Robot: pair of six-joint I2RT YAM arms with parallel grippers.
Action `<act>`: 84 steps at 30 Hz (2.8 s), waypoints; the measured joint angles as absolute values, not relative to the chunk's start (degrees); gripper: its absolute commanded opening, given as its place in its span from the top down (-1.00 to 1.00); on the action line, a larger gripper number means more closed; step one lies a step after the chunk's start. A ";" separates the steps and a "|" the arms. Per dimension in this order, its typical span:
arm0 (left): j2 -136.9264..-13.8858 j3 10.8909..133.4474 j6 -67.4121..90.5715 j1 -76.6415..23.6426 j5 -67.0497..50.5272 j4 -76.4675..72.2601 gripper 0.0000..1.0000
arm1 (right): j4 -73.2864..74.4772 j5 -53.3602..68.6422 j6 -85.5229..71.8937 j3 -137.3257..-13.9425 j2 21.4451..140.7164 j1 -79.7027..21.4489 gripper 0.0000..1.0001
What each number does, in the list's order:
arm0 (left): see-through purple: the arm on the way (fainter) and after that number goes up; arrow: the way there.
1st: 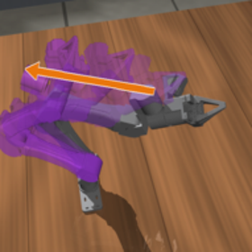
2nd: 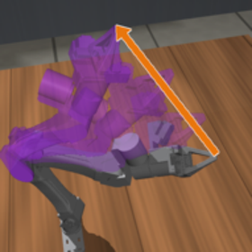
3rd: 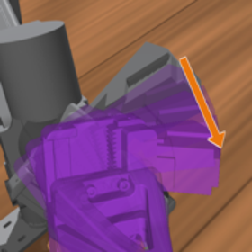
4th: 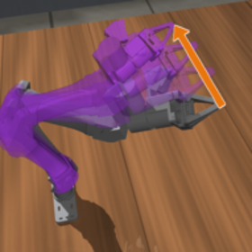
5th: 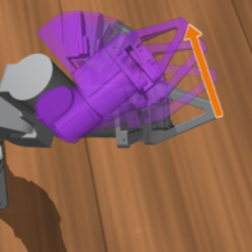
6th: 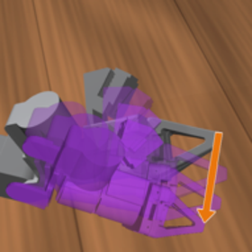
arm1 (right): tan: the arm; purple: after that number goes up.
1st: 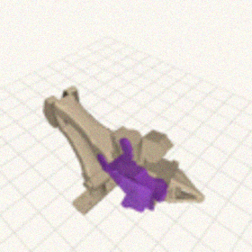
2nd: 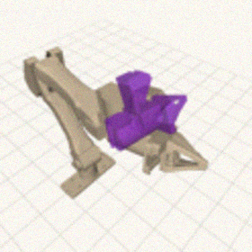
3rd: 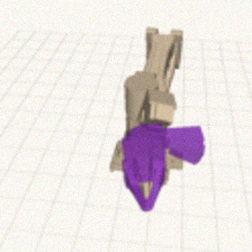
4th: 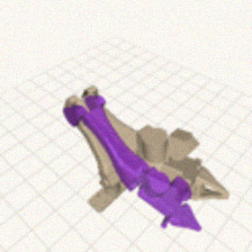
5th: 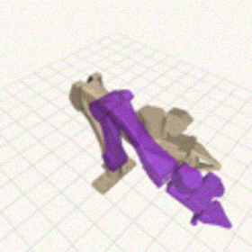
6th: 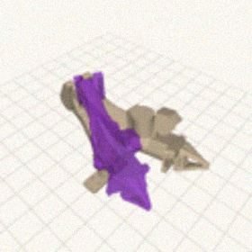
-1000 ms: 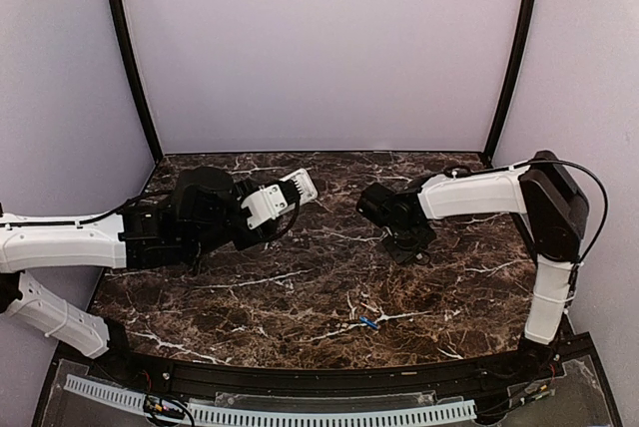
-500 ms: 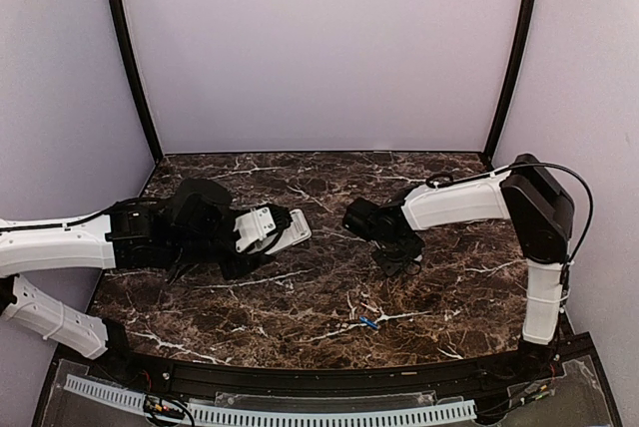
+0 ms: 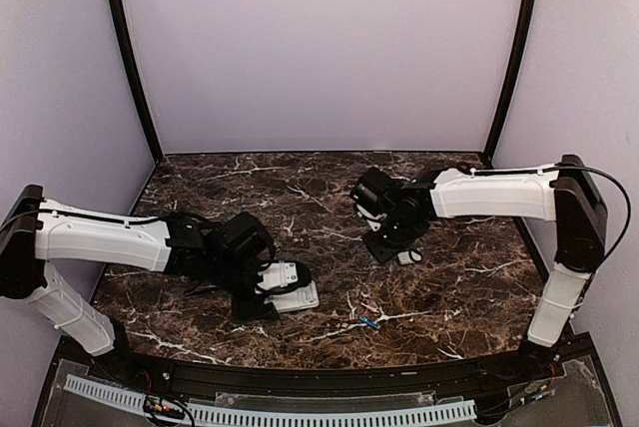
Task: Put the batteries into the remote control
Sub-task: Place the battery cover at the center of the board, then place the remote control without the battery cover at the center of the board, then pick up the battery at the center of the board.
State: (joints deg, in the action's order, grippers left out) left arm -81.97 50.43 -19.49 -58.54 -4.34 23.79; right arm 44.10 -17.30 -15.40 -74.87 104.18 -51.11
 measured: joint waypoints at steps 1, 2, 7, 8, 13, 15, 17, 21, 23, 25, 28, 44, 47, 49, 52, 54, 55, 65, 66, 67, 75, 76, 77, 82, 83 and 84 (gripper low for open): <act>-83.88 50.59 -19.55 -58.67 -5.41 24.34 1.00 | 43.38 -16.32 -15.49 -74.76 103.04 -51.11 0.21; -85.49 50.83 -19.73 -58.81 -6.20 24.82 1.00 | 42.78 -15.44 -15.59 -74.67 102.04 -51.13 0.21; -94.08 54.04 -20.51 -59.90 -8.43 28.03 0.77 | 41.12 -12.25 -16.34 -73.97 101.03 -51.13 0.20; -95.24 54.52 -20.58 -60.07 -8.62 28.32 0.74 | 41.15 -11.73 -16.43 -73.69 101.06 -51.13 0.20; -98.74 57.06 -20.80 -61.08 -8.43 29.61 0.47 | 41.08 -10.37 -16.80 -73.36 101.14 -51.13 0.20; -98.87 57.19 -20.78 -61.19 -8.36 29.67 0.29 | 41.08 -10.02 -16.86 -73.36 101.14 -51.13 0.20; -98.89 57.19 -20.78 -61.30 -8.27 29.65 0.16 | 41.08 -9.58 -17.06 -73.36 101.14 -51.13 0.20; -98.89 57.19 -20.73 -61.32 -8.16 29.65 -0.19 | 41.06 -8.03 -17.47 -73.32 101.14 -51.13 0.20; -98.89 57.19 -20.62 -61.36 -8.08 29.63 -0.61 | 40.97 -7.11 -17.74 -73.14 101.12 -51.13 0.20; -98.89 57.19 -20.58 -61.41 -8.03 29.50 -0.93 | 40.77 -6.04 -18.13 -72.60 100.88 -51.16 0.20; -98.87 57.17 -20.40 -61.91 -7.75 29.21 -0.98 | 40.77 -4.47 -19.14 -71.00 99.77 -51.24 0.19; -87.29 55.29 -17.26 -60.86 -10.04 28.25 -0.98 | 43.79 2.66 -26.13 -63.26 92.33 -58.41 0.28; -81.01 55.29 -14.70 -57.17 -12.36 26.13 -0.98 | 43.92 3.51 -26.98 -61.98 91.50 -59.72 0.29; -77.60 55.29 -12.86 -54.54 -13.13 24.38 -0.98 | 43.97 4.08 -27.27 -61.78 91.70 -60.34 0.28; -73.76 55.22 -10.72 -51.51 -12.67 21.93 -0.98 | 44.01 4.78 -27.29 -61.95 92.84 -61.54 0.27; -72.40 54.78 -10.02 -51.16 -11.92 20.73 -0.98 | 44.18 4.99 -27.09 -62.50 94.11 -62.28 0.28; -71.85 54.37 -9.74 -51.09 -11.42 20.16 -0.98 | 44.34 5.13 -26.89 -63.05 94.98 -62.61 0.29; -71.20 53.10 -8.49 -50.61 -8.16 18.96 -0.98 | 46.09 5.32 -24.47 -66.57 102.72 -63.33 0.38; -71.20 53.10 -8.45 -50.61 -8.05 18.90 -0.98 | 46.57 5.23 -24.32 -66.85 103.24 -63.46 0.41; -71.20 53.10 -8.43 -50.61 -7.94 18.87 -0.98 | 46.68 5.23 -24.16 -67.00 103.77 -63.57 0.46; -71.20 53.10 -8.32 -50.39 -6.94 18.72 -0.98 | 48.99 3.90 -23.24 -70.08 107.74 -65.17 0.89; -71.20 53.10 -8.32 -50.39 -6.70 18.72 -0.98 | 49.43 3.70 -23.09 -70.50 108.01 -65.36 0.95; -71.20 53.10 -8.32 -50.39 -6.50 18.70 -0.98 | 49.78 3.46 -23.09 -70.89 108.27 -65.58 1.00; -71.13 53.10 -8.32 -50.39 -5.63 18.61 -0.98 | 50.33 3.03 -22.57 -71.61 108.27 -66.17 1.00; -71.05 53.10 -8.32 -50.39 -5.45 18.50 -0.98 | 50.26 2.98 -22.46 -71.61 107.92 -66.24 1.00; -70.87 53.08 -8.32 -50.39 -5.32 18.39 -0.98 | 49.95 3.01 -22.00 -71.53 107.09 -66.24 1.00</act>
